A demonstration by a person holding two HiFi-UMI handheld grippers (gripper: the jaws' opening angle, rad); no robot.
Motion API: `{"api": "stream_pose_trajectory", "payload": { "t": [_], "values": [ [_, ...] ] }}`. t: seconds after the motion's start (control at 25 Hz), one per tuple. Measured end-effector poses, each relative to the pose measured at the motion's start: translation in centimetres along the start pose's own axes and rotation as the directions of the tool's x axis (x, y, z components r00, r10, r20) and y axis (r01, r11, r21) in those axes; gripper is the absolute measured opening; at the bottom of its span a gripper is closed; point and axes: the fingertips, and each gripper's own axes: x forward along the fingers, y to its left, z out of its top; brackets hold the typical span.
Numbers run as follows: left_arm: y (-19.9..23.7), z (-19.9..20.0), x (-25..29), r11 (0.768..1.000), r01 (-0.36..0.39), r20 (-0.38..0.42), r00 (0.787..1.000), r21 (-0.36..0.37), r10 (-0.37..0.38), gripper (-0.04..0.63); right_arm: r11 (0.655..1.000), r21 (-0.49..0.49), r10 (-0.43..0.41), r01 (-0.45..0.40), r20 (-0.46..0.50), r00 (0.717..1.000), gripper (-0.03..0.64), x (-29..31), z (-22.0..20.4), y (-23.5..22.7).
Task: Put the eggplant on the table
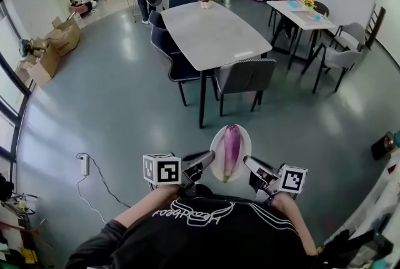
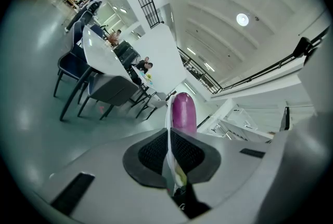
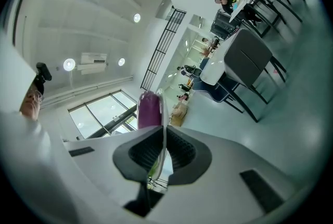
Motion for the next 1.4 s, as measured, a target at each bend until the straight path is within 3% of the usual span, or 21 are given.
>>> {"api": "stream_pose_trajectory", "payload": {
  "t": [0.56, 1.04, 1.4],
  "values": [
    [2.9, 2.2, 0.4, 0.999, 0.005, 0.021, 1.000, -0.036, -0.004, 0.023, 1.000, 0.008, -0.019, 0.019, -0.041, 0.999, 0.020, 3.1, 1.3, -1.8],
    [9.1, 9.0, 4.1, 0.998, -0.009, -0.002, 1.000, -0.069, 0.009, 0.023, 0.997, 0.062, -0.047, 0.050, -0.046, 0.998, 0.020, 9.0, 7.1, -7.0],
    [15.6, 16.6, 8.2, 0.996, 0.005, -0.009, 1.000, -0.092, -0.005, 0.023, 0.995, 0.066, -0.069, 0.071, -0.039, 0.997, 0.020, 15.4, 13.9, -11.8]
  ]
}}
